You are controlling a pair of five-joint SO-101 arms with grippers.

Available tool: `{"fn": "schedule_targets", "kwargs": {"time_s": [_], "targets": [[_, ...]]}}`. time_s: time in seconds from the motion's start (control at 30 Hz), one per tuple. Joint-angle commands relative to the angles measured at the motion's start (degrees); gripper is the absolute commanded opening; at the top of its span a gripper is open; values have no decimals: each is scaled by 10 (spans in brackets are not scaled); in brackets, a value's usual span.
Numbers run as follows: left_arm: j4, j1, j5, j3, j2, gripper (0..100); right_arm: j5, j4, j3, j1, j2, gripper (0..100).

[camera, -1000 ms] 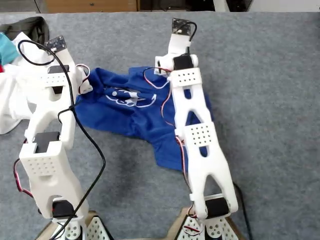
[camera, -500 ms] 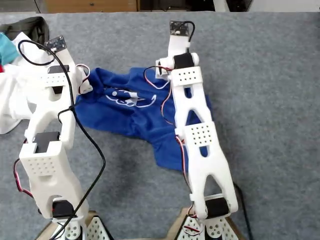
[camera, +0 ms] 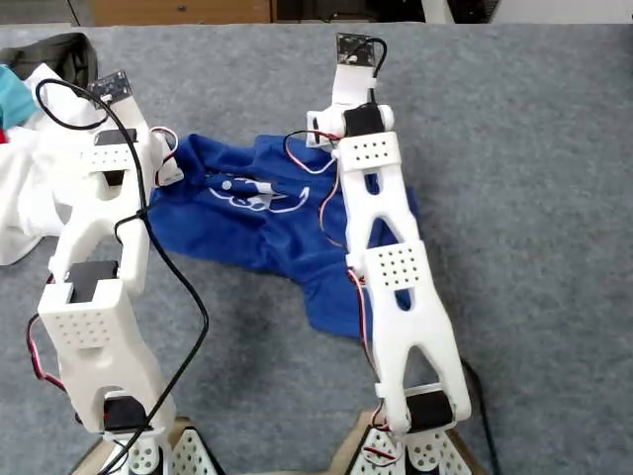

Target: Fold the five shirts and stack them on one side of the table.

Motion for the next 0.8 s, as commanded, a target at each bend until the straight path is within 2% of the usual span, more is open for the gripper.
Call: {"fn": "schedule_targets", "kwargs": {"time_s": [0.0, 0.4, 0.53, 0.77], "targets": [[-11, 5, -3, -6, -6, 20, 2, 2, -33, 16, -68, 6], [-26, 6, -3, -1, -6, 20, -1, 15, -35, 25, -198, 6], [-26, 4, -3, -3, -7, 20, -23, 42, -35, 24, -251, 6], [-27, -1, -3, -66, -12, 20, -17, 51, -36, 41, -342, 6]]}}
